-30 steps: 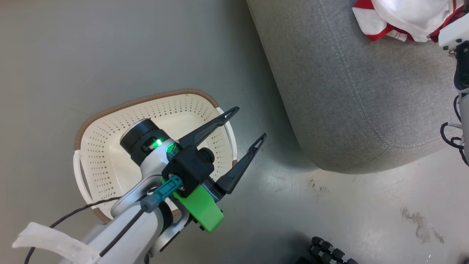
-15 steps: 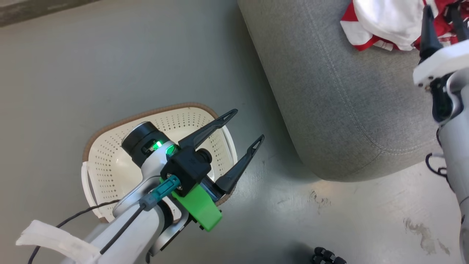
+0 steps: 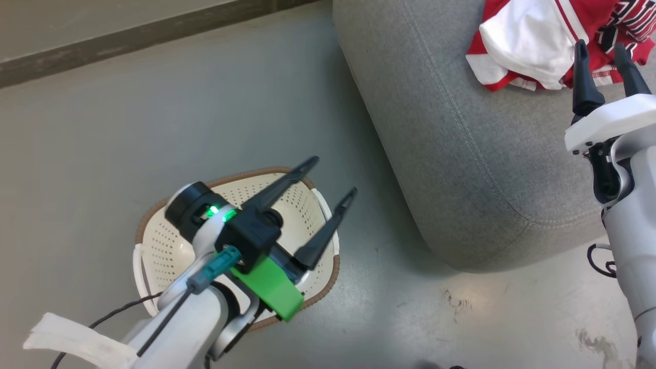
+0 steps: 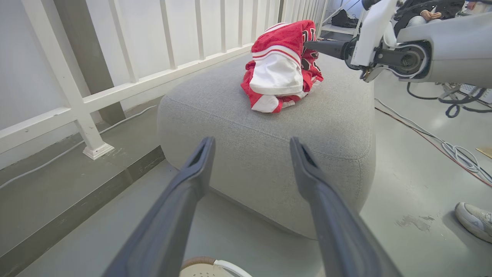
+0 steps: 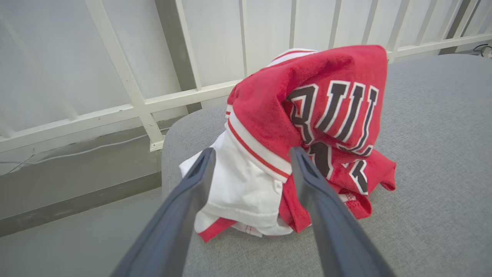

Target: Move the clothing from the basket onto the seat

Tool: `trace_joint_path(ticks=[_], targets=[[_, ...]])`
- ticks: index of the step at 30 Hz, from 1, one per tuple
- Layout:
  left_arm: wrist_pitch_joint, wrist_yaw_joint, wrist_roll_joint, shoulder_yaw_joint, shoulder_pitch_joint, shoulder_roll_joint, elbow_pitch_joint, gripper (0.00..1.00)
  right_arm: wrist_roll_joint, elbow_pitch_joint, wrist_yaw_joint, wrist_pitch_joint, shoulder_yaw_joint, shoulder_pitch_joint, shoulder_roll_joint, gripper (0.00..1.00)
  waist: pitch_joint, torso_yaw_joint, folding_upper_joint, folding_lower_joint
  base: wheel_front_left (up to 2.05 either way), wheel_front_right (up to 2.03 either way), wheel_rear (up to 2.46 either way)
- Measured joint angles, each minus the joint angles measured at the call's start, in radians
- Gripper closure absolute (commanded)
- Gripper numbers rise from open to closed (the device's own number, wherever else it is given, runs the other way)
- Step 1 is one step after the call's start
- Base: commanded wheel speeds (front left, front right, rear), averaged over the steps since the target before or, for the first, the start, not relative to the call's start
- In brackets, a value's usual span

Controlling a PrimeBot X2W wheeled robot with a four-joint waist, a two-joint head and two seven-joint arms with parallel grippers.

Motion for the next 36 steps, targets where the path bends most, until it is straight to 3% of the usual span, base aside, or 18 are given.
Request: trace_joint_path(ticks=[17, 36], targets=[[-0.097, 0.143, -0.048, 0.162, 0.089, -0.004, 0.094, 0.00, -0.064, -0.259, 0.010, -0.004, 0.095, 0.191, 0.075, 0.00, -0.108, 0.129, 0.0000, 0.0000, 0.00, 0.00, 0.00], [-0.150, 0.187, -0.110, 0.290, 0.266, -0.001, 0.178, 0.00, -0.113, -0.351, 0.009, -0.004, 0.149, 0.408, 0.117, 0.00, -0.263, 0.250, 0.0000, 0.0000, 0.00, 0.00, 0.00]])
